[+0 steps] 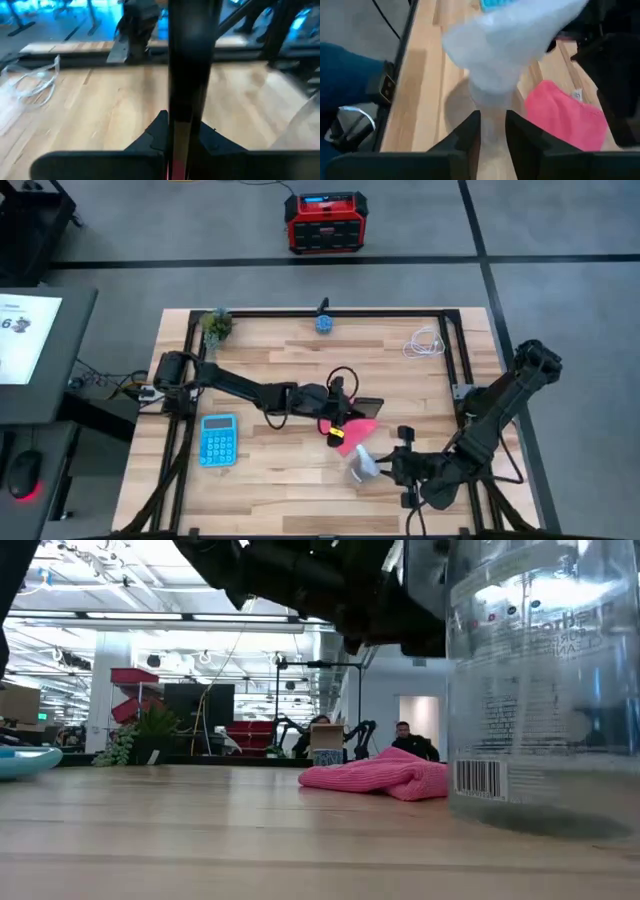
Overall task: Apply microfiber cloth
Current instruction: Spray the black cellphone with the transparent spray bottle
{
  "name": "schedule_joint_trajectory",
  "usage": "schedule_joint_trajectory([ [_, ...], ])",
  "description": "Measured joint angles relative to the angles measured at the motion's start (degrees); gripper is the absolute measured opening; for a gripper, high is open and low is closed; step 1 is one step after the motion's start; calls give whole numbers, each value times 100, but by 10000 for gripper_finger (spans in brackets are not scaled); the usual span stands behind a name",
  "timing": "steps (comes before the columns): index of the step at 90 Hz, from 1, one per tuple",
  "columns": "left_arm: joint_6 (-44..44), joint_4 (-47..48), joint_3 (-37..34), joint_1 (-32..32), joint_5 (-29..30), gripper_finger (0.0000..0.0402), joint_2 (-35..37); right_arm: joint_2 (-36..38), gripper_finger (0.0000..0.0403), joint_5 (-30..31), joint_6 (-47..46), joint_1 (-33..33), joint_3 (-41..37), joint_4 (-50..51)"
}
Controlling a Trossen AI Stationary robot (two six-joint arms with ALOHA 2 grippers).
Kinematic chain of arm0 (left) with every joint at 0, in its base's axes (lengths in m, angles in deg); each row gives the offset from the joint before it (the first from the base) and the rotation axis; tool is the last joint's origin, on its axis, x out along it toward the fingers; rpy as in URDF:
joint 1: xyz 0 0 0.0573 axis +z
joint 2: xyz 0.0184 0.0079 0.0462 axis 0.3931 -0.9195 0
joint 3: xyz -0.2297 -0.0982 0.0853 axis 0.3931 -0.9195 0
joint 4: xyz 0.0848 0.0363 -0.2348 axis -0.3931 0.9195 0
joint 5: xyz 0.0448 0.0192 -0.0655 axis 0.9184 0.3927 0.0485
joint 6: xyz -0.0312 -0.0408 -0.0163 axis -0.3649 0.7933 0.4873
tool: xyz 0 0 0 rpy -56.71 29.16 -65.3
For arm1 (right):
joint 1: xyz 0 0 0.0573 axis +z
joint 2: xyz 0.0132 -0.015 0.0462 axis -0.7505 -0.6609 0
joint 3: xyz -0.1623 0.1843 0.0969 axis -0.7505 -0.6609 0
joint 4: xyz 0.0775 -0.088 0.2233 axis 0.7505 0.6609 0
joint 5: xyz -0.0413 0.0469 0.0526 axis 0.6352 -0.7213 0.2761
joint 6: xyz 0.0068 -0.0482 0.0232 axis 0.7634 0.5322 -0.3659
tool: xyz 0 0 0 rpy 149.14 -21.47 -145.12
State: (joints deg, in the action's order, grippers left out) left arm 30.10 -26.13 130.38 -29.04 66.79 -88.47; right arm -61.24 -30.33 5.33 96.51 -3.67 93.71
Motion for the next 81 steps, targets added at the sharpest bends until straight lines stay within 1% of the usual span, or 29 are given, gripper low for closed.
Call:
schedule_joint_trajectory([
  [12, 55, 753, 0, -55, 262, 13, 327, 0, 103, 5, -688, 244, 418, 736],
  [17, 114, 811, -100, -142, 404, 13, 384, 2, 103, 81, -830, 359, 556, 813],
  [33, 431, 639, -682, -500, 1072, 13, 369, -67, 102, 579, -902, 693, 608, 105],
  [40, 661, 388, -966, -610, 1400, 13, 369, -237, 102, 971, -808, 827, 608, -171],
  [46, 780, 89, -1143, -674, 1528, 13, 367, -389, 102, 1232, -707, 907, 606, -354],
  [53, 811, -51, -1185, -738, 1509, 13, 369, -576, 102, 1432, -694, 922, 606, -654],
  [64, 792, -34, -1185, -755, 1500, 13, 369, -936, 102, 1349, -667, 837, 606, -1278],
  [70, 788, -71, -1185, -745, 1509, 13, 369, -1097, 102, 1330, -389, 727, 606, -1552],
  [73, 786, -99, -1185, -743, 1516, 13, 369, -1132, 103, 1157, -331, 677, 606, -1545],
  [77, 782, -124, -1185, -744, 1512, 13, 369, -1139, 105, 715, -271, 592, 613, -1459],
  [81, 763, -144, -1185, -749, 1507, 13, 369, -1124, 111, 272, -364, 507, 668, -1152],
])
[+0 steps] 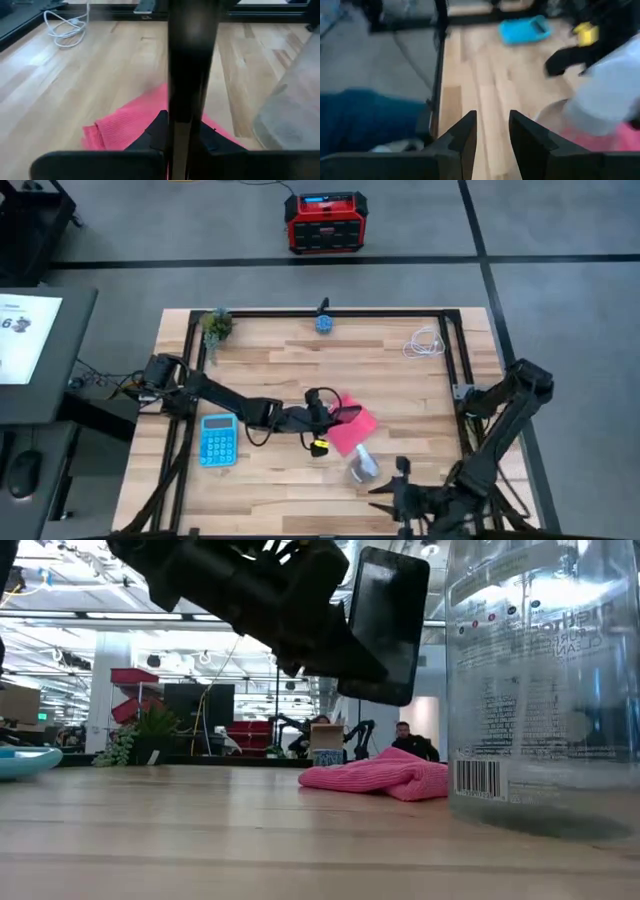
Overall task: Apply microfiber cloth
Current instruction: Spray the black cellphone with the transparent spray bottle
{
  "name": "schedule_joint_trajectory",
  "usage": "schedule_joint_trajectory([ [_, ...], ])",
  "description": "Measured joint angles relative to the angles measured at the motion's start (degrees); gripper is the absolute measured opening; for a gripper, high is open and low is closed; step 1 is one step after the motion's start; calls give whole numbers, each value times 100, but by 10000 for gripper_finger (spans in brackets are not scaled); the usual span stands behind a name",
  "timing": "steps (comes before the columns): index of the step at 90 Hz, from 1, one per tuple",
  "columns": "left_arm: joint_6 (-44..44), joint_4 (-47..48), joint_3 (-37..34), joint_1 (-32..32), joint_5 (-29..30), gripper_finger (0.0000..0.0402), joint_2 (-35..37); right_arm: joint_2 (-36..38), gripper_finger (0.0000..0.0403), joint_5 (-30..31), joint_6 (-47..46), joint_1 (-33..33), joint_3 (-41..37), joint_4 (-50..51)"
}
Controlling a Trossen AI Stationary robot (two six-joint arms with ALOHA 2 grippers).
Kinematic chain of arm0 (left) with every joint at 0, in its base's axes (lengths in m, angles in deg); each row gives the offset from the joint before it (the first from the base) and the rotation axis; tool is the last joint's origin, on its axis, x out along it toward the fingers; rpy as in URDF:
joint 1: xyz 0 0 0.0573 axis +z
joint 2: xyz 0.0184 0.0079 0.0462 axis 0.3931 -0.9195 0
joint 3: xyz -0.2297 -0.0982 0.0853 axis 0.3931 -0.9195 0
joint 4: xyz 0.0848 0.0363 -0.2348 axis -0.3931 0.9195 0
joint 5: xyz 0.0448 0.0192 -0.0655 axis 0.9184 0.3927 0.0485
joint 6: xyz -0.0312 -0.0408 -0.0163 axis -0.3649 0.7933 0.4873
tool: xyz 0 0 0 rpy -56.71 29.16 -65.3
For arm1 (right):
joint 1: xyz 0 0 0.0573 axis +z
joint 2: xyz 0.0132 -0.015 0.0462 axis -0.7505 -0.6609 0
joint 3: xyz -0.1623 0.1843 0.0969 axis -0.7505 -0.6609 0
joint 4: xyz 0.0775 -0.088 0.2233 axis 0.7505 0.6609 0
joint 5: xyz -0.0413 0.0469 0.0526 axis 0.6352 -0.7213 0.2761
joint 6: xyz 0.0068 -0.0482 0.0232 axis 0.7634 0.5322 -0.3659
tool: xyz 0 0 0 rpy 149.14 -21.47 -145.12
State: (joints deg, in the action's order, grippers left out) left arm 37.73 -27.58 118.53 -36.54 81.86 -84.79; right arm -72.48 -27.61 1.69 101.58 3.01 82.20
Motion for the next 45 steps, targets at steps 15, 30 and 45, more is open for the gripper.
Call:
schedule_joint_trajectory([
  [15, -47, -89, 0, 13, -3, 13, 0, 108, 169, -1001, -972, -204, 425, 1907],
  [30, -47, -73, 0, 17, -4, 13, 0, 110, 257, -868, -814, -378, 576, 2411],
  [45, -49, -72, 0, 17, -7, 13, 0, 110, 309, -814, -876, -680, 580, 2219],
])
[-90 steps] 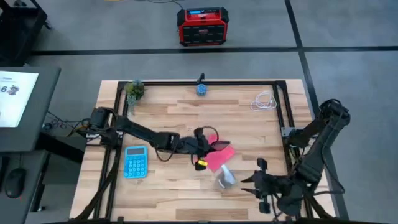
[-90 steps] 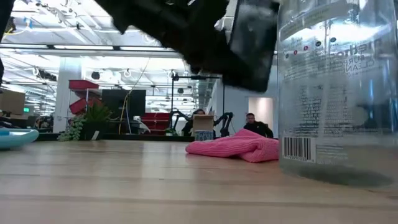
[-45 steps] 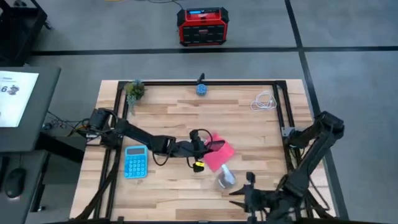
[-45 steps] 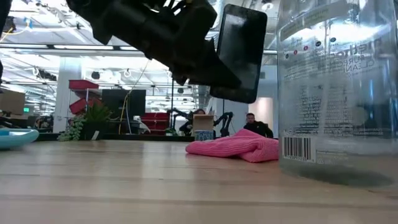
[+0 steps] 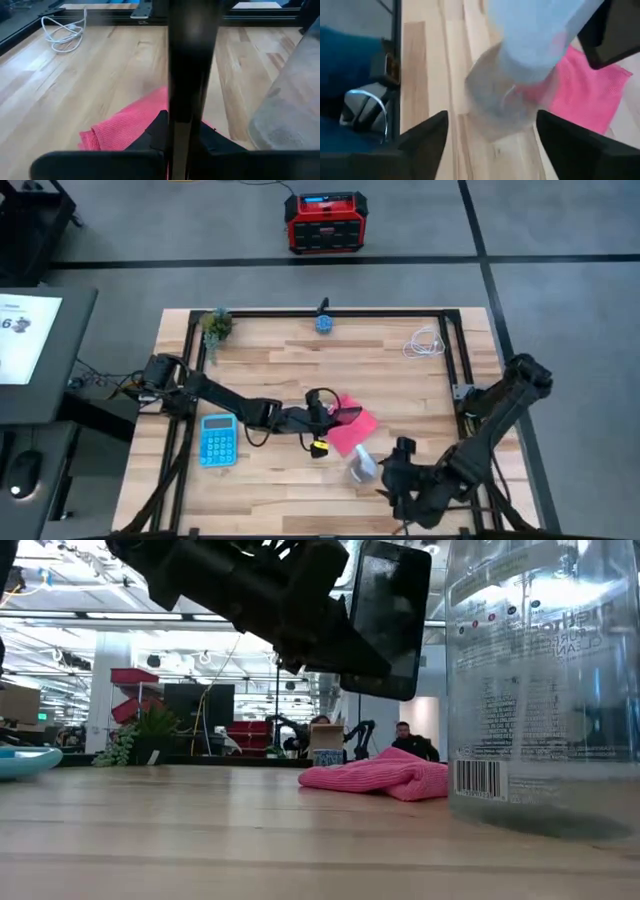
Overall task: Apply microfiber cloth
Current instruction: Spray the black cellphone with the transparent spray bottle
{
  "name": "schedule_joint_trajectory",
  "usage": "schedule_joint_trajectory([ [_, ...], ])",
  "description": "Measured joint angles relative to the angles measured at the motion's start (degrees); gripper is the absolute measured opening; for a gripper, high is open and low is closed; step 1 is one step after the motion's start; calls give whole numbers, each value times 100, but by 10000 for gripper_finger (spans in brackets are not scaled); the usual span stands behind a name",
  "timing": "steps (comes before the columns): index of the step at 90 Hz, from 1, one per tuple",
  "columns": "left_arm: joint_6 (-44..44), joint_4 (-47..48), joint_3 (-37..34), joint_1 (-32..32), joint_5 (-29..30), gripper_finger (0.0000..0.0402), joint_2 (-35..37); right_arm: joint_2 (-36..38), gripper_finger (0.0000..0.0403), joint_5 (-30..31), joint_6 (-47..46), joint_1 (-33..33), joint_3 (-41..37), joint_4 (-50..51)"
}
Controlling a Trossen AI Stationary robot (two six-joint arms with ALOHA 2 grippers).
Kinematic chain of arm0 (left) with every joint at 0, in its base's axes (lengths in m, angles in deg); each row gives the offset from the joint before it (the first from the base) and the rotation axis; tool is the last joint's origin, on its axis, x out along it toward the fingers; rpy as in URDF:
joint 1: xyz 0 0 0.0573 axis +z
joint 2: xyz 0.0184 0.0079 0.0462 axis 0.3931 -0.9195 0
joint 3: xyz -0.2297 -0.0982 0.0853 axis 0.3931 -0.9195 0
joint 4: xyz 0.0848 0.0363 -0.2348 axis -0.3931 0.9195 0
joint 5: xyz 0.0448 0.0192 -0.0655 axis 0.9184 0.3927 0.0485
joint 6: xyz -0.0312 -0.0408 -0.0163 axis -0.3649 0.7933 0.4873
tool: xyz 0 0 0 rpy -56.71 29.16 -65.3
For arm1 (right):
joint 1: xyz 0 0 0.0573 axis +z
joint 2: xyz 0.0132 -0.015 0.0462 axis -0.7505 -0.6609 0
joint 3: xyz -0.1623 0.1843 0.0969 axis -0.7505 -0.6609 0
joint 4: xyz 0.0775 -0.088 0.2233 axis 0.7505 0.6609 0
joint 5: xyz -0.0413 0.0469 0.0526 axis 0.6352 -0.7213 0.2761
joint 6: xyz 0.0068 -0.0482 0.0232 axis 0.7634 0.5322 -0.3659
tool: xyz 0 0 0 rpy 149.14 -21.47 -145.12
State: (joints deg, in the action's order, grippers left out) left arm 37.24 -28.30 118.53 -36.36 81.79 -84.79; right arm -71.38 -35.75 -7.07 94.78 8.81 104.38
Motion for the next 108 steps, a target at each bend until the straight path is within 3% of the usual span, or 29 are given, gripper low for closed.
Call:
schedule_joint_trajectory([
  [32, -46, 11, 0, 0, 0, 13, 0, -3, 322, 1728, 18, 39, 0, -472],
  [47, -46, 20, 0, 0, 0, 13, 0, -15, 308, 1781, 141, -27, 0, -687],
  [60, 38, 35, 0, -21, 0, 13, 0, -15, 249, 1844, 114, -28, 0, -588],
  [74, 24, -7, 2, -50, -3, 13, -31, 34, 120, 1847, 66, -57, 9, -396],
  [79, 43, 18, 4, -50, -17, 13, -39, 84, 86, 1862, 25, -58, 99, -105],
  [90, 114, 20, 4, -50, -155, 13, -39, 196, 86, 1893, -545, 47, 426, 947],
  [108, 127, -54, 4, -59, -175, 13, -51, 301, 86, 1859, -2866, 570, 669, 3589],
])
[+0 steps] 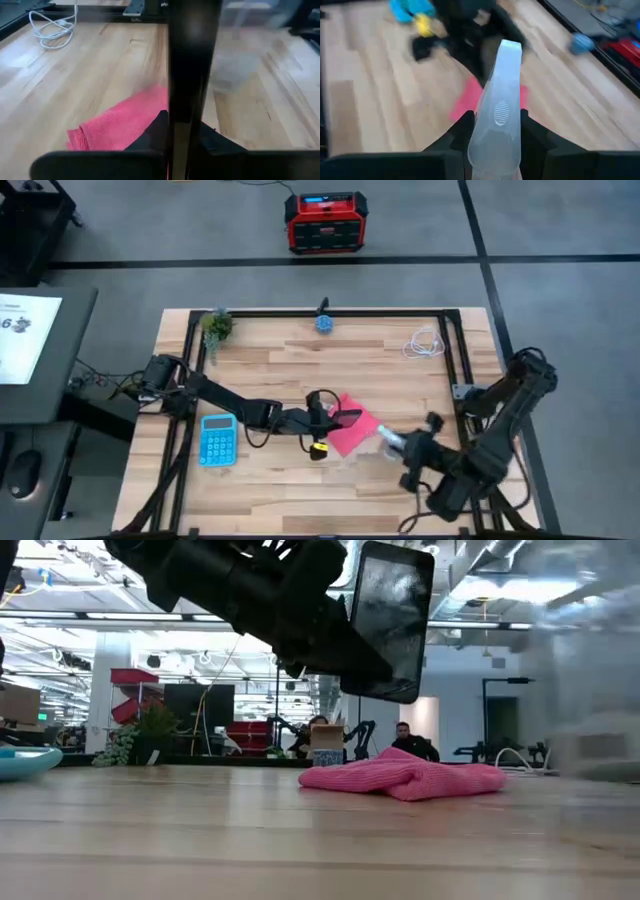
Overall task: Apply microfiber cloth
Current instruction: Spray the black cellphone with the transparent spray bottle
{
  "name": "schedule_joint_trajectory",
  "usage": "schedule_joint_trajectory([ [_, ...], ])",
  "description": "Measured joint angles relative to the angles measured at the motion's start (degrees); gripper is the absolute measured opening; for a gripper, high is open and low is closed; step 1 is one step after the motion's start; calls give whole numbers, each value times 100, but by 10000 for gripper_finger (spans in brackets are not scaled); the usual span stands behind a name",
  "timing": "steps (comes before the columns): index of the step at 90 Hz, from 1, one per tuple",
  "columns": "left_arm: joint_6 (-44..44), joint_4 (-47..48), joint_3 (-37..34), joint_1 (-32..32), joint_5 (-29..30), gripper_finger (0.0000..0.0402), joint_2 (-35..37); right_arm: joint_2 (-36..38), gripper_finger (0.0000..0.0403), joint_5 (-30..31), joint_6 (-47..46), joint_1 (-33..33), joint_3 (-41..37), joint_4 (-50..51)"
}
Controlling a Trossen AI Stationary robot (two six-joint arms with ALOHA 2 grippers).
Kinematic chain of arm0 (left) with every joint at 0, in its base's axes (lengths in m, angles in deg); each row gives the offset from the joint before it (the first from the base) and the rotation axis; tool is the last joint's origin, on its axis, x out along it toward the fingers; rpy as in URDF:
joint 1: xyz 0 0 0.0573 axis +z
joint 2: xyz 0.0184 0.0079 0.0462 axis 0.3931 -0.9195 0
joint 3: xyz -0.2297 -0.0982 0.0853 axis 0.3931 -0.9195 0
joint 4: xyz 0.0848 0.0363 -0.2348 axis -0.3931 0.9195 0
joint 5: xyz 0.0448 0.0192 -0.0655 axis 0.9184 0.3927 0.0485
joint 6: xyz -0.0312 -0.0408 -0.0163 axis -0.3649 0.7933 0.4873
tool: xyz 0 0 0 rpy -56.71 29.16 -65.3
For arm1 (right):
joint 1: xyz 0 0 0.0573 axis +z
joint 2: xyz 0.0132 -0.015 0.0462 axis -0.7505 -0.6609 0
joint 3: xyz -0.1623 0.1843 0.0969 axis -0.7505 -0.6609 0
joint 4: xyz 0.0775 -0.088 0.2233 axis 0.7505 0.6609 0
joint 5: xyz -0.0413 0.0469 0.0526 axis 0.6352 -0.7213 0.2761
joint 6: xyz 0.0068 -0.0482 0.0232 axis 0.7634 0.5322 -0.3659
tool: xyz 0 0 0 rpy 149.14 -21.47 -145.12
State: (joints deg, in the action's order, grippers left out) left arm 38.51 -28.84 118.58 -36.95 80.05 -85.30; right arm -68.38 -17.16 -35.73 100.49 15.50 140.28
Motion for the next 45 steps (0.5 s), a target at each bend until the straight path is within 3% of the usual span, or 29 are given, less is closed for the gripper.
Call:
schedule_joint_trajectory([
  [9, 33, -62, -3, -13, -13, 13, -116, 9, 86, -136, -1141, 391, -28, 803],
  [21, 76, -386, 22, -13, -189, 13, -356, 121, 86, -86, -1530, 841, -171, 705],
  [45, 342, -748, 48, 128, -451, 13, -873, 111, 88, -177, -2012, 1101, -508, 729],
])
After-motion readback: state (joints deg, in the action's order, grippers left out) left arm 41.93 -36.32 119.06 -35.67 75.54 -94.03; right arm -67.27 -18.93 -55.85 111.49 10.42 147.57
